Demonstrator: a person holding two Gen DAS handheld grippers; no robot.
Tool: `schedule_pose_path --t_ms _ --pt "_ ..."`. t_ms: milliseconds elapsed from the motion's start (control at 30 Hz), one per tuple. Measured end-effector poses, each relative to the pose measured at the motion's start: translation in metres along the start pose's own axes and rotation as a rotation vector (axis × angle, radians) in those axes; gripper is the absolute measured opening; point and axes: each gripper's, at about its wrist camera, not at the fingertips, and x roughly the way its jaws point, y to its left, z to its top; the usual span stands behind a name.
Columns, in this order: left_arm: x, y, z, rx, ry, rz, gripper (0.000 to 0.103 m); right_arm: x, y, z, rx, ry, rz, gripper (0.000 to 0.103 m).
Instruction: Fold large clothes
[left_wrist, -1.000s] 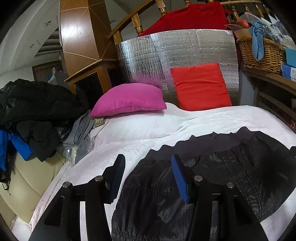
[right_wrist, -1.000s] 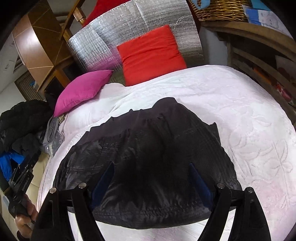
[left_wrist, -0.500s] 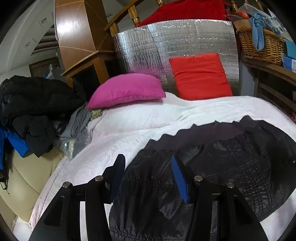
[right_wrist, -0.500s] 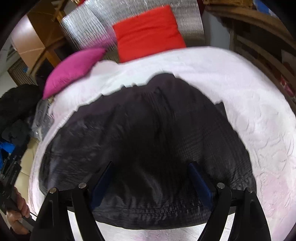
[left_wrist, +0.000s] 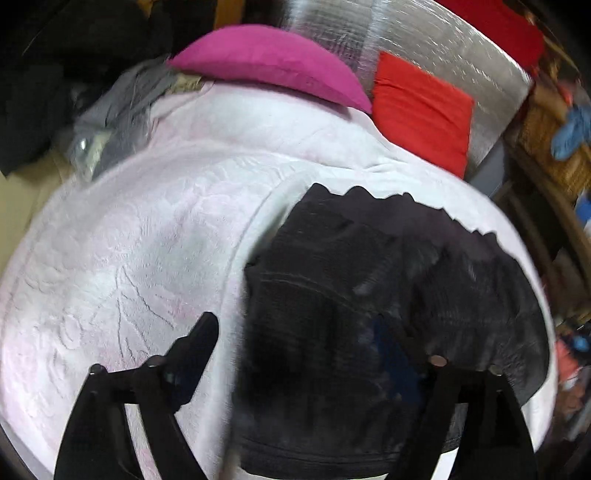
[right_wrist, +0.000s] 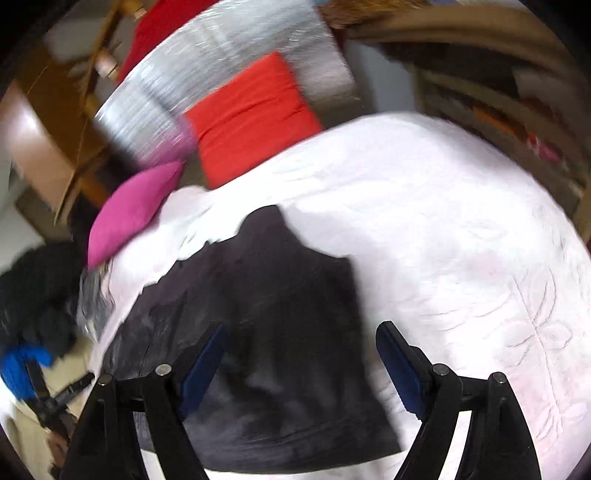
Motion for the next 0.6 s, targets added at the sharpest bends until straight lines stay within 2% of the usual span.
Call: schedule_pose_path --t_ms 67,133,233,333,400,433,500,600 --pt "0.009 0.015 0.002 -0.047 0.031 -0.067 0.087 0.010 -0.023 0.004 0.052 0.049 0.033 0.085" --pt "0.029 0.027 0.002 -0.093 0.123 -0.145 0.087 0.026 -0.047 0.005 0.100 0.110 0.081 0.086" --pt "0.051 0.031 0.002 -0.111 0.221 -0.207 0.087 0.046 -0.068 0.002 0.151 0.193 0.135 0.086" --pt "0.062 0.024 0.001 -0.066 0.253 -0.250 0.087 0.060 -0.074 -0.001 0.171 0.249 0.227 0.086" --pt "0.062 0.019 0.001 -0.036 0.257 -0.289 0.088 0.066 -0.073 -0.002 0.165 0.265 0.248 0.088" --pt "0.065 0.017 0.000 -0.032 0.282 -0.340 0.088 0.068 -0.073 -0.003 0.164 0.276 0.259 0.088" --pt "0.071 0.014 -0.002 -0.031 0.319 -0.380 0.088 0.082 -0.070 -0.003 0.169 0.307 0.289 0.088" --pt "0.081 0.006 -0.008 0.021 0.346 -0.383 0.090 0.093 -0.066 -0.005 0.165 0.321 0.304 0.093"
